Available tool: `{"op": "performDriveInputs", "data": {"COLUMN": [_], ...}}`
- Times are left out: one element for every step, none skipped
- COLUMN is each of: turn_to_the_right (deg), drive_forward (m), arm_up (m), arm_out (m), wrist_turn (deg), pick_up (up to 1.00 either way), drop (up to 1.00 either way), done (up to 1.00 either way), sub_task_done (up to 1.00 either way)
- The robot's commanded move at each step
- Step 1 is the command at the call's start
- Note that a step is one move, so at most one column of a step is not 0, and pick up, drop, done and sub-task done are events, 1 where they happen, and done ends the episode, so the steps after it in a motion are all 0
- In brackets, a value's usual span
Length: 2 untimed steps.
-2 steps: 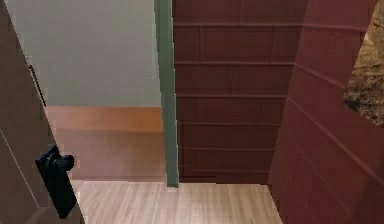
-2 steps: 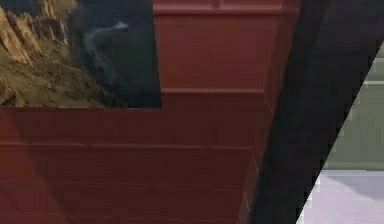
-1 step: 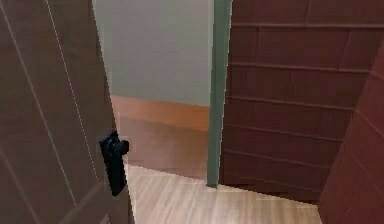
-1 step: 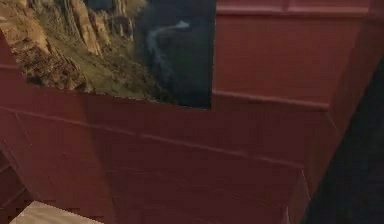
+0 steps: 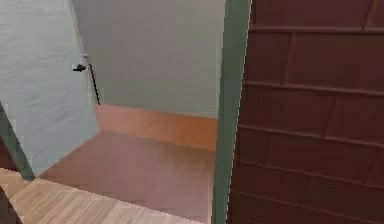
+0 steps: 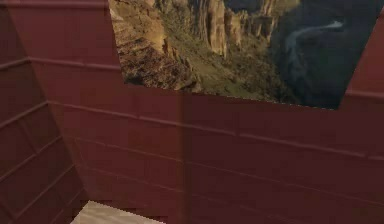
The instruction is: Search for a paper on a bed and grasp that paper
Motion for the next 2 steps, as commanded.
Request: {"op": "performDriveInputs", "data": {"turn_to_the_right": [-15.0, 0.0], "drive_forward": [0.00, 0.90], "arm_up": [0.00, 0.00], "arm_out": [0.00, 0.00], "wrist_turn": [0.0, 0.0], "pick_up": [0.00, 0.00], "drop": [0.00, 0.00], "done": [0.00, 0.00], "sub_task_done": [0.00, 0.00]}}
